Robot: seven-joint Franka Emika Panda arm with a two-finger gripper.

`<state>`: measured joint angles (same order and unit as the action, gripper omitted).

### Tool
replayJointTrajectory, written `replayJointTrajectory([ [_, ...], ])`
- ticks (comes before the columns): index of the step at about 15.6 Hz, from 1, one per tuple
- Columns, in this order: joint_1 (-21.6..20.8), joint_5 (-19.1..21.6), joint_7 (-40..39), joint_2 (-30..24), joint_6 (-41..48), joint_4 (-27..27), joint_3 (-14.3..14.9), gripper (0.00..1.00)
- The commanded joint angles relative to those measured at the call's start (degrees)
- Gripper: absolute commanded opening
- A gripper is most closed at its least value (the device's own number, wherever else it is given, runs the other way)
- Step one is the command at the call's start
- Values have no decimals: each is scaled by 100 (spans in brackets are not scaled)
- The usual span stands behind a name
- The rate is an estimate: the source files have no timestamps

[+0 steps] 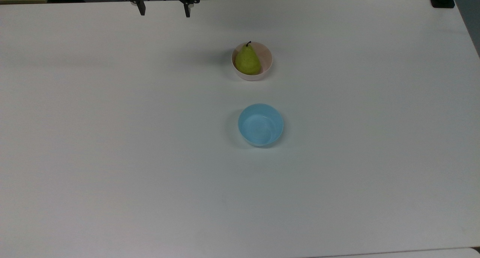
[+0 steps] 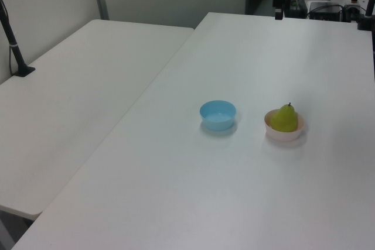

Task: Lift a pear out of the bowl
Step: 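Move the open gripper over the green pear in the pink bowl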

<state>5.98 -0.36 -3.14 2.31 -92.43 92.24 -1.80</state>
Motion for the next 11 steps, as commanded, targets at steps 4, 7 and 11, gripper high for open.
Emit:
replayJointTrajectory([
  [4, -359, 80, -20, -46, 15, 4, 390, 100],
  [7, -834, 89, -3, 7, -11, 4, 672, 100],
  [11, -1624, 80, -12, 173, -3, 13, 716, 100],
])
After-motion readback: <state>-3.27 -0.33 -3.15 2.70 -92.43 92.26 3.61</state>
